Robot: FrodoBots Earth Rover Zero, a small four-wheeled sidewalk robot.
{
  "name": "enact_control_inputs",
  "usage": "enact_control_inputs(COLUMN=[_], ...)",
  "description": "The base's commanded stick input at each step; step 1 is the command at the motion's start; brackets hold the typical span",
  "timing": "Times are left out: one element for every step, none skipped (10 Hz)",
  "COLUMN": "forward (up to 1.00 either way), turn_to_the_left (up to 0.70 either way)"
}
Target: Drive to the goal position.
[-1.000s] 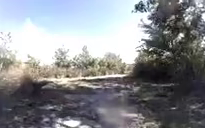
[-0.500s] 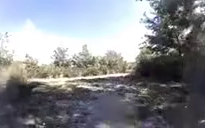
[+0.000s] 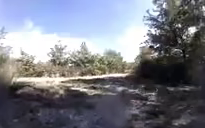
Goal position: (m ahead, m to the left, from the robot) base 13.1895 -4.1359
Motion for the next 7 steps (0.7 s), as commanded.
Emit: enact_control_inputs(forward=[0.85,0.85,0.85,0.85,0.85,0.85,0.85], turn_to_the_left=[0.0,0.0,0.0,0.0,0.0,0.0,0.0])
